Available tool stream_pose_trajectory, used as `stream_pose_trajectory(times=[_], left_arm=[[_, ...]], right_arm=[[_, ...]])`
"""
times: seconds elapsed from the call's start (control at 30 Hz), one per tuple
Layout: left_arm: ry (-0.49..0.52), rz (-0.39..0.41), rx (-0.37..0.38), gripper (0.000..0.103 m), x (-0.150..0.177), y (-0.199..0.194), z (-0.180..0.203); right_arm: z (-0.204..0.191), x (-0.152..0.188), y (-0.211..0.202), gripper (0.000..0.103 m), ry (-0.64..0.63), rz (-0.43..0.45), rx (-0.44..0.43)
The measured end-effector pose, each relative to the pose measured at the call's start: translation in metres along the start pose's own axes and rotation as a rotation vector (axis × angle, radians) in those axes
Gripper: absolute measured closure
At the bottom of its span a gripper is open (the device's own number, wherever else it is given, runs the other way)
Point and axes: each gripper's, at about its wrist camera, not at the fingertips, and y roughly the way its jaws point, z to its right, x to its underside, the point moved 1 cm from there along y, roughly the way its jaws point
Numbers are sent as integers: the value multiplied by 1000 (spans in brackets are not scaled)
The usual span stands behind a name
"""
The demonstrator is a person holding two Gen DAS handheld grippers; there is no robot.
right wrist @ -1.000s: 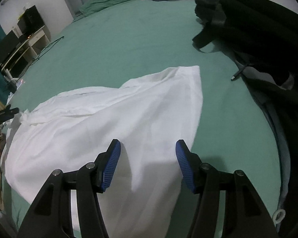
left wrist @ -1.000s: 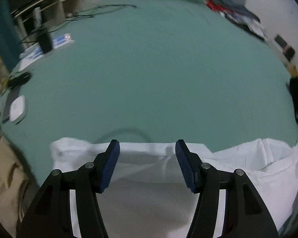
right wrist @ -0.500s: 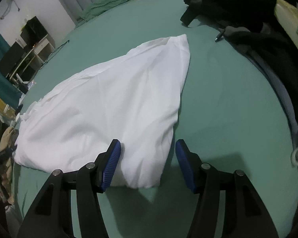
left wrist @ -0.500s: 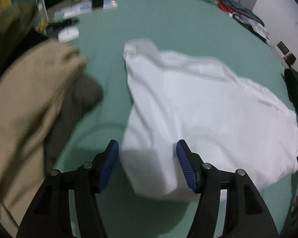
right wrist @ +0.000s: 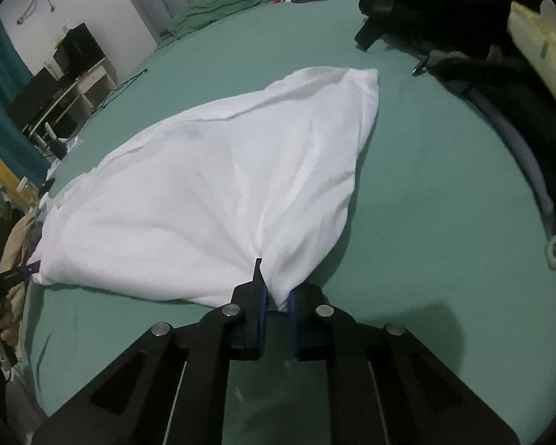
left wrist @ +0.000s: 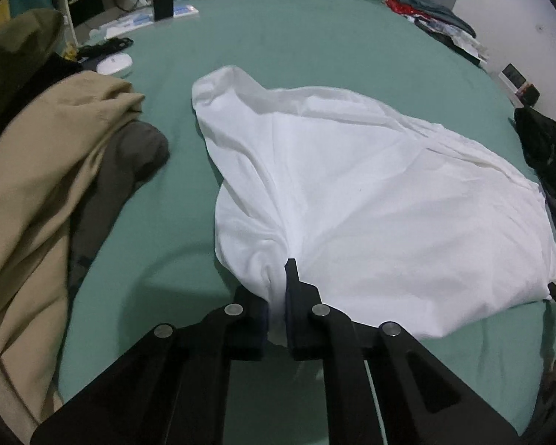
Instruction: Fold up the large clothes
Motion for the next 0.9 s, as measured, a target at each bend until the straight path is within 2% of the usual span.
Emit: stream_pose_trajectory(times=[0.17, 0.33, 0.47, 0.7, 0.87, 0.9], left_arm=[[-13, 29, 9, 96, 15, -29, 0], [-24, 40, 22, 96, 39, -61, -6], [-35, 19, 42, 96, 69, -80, -13], [-70, -38, 40, 96, 114, -80, -26], [-96, -68, 49, 95, 121, -71, -31], [-95, -74, 46, 95, 120, -71, -31]], right_arm=[[-14, 15, -30, 94, -42, 32, 36], [-8, 41, -53, 94, 0, 25, 29], [-2, 63, -73, 94, 20, 15, 26], [0, 102, -94, 94, 24, -18, 41], [-1, 111, -90, 92, 19, -53, 55], [-1, 111, -90, 89, 23, -55, 60]])
